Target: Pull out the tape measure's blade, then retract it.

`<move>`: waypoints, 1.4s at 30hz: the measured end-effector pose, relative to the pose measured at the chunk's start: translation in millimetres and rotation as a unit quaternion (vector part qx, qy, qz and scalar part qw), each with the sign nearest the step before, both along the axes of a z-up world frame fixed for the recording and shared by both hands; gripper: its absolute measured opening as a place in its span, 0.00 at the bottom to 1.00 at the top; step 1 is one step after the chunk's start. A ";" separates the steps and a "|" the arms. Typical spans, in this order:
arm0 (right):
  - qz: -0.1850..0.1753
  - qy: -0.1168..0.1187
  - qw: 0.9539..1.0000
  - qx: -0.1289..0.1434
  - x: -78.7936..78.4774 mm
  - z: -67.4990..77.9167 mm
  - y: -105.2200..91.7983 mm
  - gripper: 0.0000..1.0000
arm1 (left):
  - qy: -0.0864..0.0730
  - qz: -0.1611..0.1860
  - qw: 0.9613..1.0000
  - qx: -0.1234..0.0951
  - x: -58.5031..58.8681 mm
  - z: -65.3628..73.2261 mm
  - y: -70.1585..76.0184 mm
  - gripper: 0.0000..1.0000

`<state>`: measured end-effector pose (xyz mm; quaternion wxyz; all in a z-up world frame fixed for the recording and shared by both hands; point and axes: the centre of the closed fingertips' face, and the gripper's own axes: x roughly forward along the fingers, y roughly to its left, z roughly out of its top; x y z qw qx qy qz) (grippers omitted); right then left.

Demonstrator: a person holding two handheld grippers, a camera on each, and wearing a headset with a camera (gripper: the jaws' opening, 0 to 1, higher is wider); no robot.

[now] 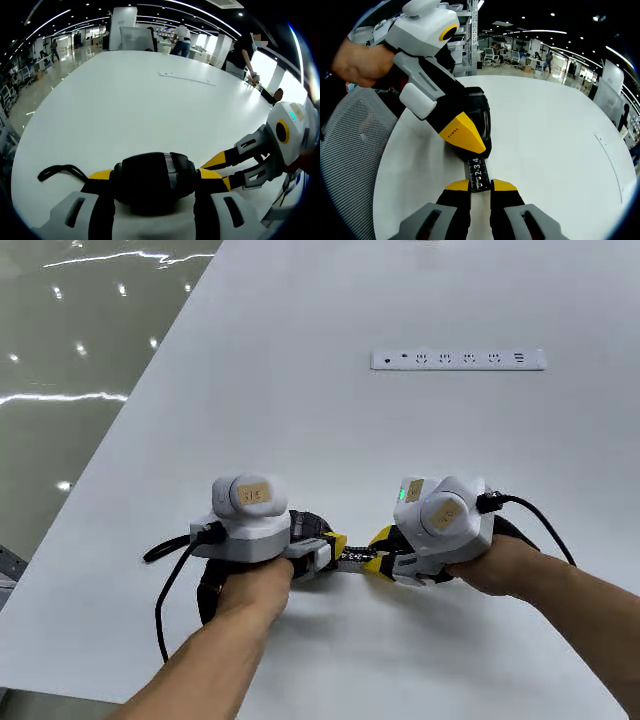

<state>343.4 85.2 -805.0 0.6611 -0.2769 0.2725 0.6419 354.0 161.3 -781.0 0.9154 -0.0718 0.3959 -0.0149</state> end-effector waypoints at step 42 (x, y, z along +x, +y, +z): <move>0.041 -0.012 0.999 -0.010 -1.8 -1.1 25.0 0.12 | 0.002 0.009 1.000 -0.003 1.0 -0.1 -1.5 0.60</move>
